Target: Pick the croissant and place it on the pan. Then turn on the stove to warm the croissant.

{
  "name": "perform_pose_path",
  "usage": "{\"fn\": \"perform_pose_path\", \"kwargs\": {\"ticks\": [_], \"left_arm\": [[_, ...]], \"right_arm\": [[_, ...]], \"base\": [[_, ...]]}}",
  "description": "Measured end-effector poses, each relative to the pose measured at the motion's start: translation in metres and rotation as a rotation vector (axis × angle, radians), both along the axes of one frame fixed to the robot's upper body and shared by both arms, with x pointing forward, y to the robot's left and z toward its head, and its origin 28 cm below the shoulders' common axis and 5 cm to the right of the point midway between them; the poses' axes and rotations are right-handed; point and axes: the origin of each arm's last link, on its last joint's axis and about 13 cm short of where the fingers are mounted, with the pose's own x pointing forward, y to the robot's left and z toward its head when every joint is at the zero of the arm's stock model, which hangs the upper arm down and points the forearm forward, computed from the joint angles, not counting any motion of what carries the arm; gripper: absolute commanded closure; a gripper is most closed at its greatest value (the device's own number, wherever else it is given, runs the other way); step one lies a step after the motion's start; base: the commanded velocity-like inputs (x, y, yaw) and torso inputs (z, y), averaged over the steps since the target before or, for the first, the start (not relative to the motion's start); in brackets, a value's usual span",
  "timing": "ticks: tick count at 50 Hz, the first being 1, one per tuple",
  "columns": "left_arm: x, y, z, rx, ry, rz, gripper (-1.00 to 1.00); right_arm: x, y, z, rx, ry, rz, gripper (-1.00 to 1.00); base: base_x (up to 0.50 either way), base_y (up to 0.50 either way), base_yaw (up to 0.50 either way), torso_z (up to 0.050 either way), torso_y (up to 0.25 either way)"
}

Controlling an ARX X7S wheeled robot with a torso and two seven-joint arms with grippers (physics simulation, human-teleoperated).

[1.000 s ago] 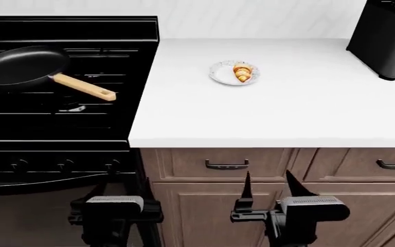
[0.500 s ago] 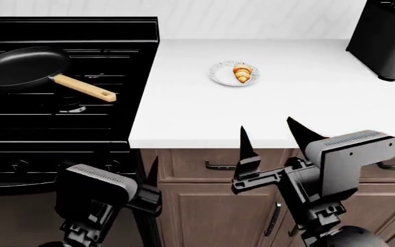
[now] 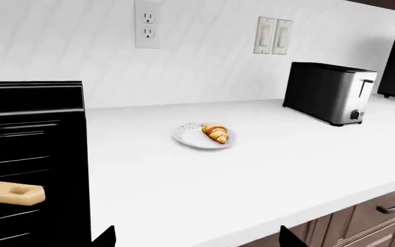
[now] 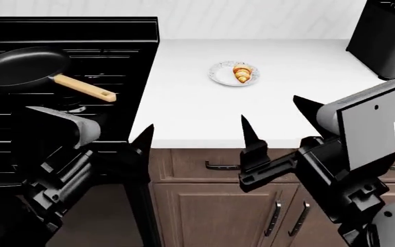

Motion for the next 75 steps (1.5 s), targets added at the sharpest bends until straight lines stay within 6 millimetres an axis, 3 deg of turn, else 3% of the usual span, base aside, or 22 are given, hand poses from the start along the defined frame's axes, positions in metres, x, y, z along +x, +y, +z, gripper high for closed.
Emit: {"fn": "perform_pose_path", "kwargs": {"ticks": [13, 23, 60, 75], "left_arm": [[0.000, 0.002, 0.009, 0.016, 0.031, -0.019, -1.00], [-0.003, 0.002, 0.017, 0.024, 0.010, -0.031, -1.00], [-0.004, 0.000, 0.019, 0.014, 0.034, -0.059, -1.00], [-0.001, 0.002, 0.016, 0.014, 0.049, -0.052, -1.00]], "right_arm": [[-0.008, -0.006, 0.019, -0.068, -0.019, -0.047, -1.00], [-0.012, -0.007, 0.028, -0.076, -0.016, -0.070, -1.00], [-0.014, -0.005, 0.033, -0.120, 0.012, -0.067, -1.00], [-0.015, -0.004, 0.036, -0.149, 0.075, -0.059, -1.00]], "base": [[0.00, 0.00, 0.00, 0.000, 0.000], [0.49, 0.00, 0.00, 0.000, 0.000], [0.50, 0.00, 0.00, 0.000, 0.001], [0.00, 0.00, 0.00, 0.000, 0.001]]}}
